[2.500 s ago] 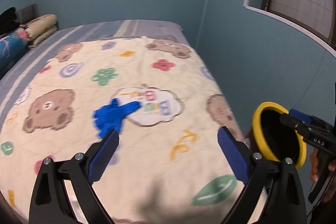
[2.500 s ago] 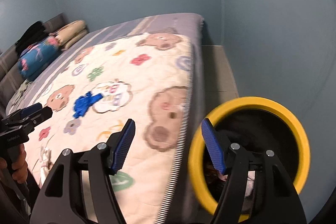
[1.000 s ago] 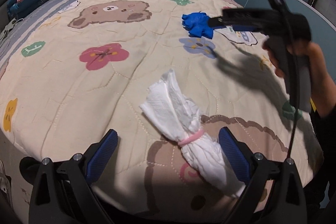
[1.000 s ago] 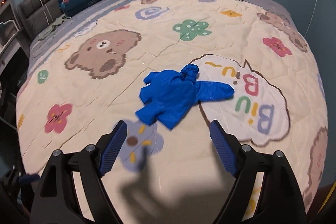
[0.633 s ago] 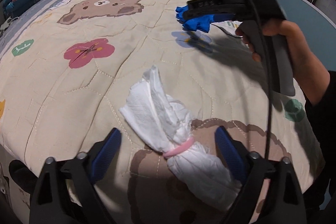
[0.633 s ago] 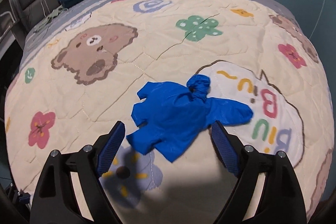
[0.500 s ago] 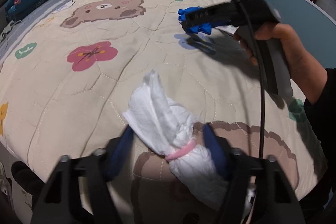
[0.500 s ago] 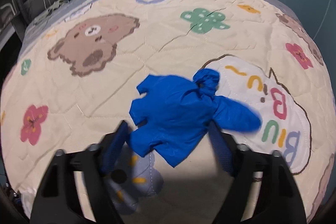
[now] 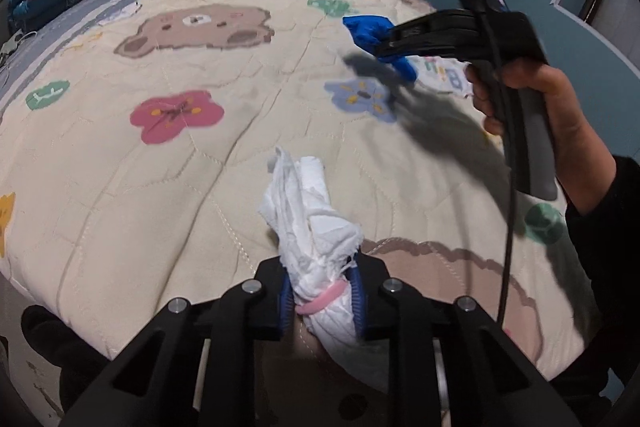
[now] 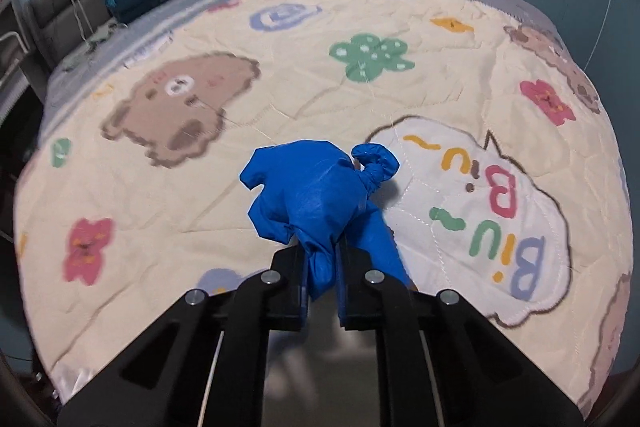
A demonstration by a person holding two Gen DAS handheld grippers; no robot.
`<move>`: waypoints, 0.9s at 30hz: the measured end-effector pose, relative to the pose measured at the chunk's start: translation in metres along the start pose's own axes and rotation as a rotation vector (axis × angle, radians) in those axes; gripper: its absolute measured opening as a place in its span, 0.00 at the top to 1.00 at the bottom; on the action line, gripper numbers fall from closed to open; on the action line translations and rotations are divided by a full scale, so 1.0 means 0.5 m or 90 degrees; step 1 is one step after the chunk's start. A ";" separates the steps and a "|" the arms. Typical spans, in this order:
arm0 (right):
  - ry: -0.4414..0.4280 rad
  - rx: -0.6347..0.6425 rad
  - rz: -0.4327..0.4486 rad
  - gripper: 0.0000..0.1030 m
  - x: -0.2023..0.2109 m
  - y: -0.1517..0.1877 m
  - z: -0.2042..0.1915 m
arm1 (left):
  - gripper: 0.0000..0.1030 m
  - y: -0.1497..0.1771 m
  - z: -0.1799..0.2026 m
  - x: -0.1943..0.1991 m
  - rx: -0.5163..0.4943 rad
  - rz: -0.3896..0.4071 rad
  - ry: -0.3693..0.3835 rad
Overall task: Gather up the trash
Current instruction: 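Grasp the white tissue bundle with the left tool while the right tool grasps the blue glove, then lift the tissue and glove off the bed and carry them over the yellow bin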
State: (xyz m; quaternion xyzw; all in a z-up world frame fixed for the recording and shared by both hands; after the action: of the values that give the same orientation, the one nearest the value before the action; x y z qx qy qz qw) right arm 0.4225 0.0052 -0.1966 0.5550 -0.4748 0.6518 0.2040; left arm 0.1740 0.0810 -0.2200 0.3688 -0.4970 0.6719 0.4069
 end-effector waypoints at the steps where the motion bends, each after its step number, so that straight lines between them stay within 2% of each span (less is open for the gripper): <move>1: -0.007 0.003 0.008 0.91 0.023 0.006 -0.002 | 0.79 -0.003 0.002 0.013 -0.003 0.010 0.003; 7: -0.005 0.023 0.054 0.91 0.153 0.058 -0.009 | 0.79 -0.021 0.028 0.099 -0.021 0.084 0.004; 13: -0.008 0.006 0.085 0.91 0.267 0.136 0.010 | 0.79 -0.027 0.058 0.176 -0.038 0.139 0.014; 27: -0.036 -0.053 0.154 0.91 0.460 0.333 0.050 | 0.79 -0.026 0.160 0.323 -0.109 0.248 0.043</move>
State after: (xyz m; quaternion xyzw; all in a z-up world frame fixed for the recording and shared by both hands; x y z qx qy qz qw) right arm 0.2346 -0.1538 -0.0525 0.5029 -0.5704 0.6355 0.1333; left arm 0.1290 0.0347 -0.0514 0.2071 -0.6000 0.7051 0.3160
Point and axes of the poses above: each gripper's, at about its wrist camera, not at the fingertips, and x roughly against the way its jaws point, z to its right, y to its underside, the point moved 4 cm from there along -x, roughly the way its jaws point, and after that the axes turned 13 degrees about -z, right-handed, at the moved point
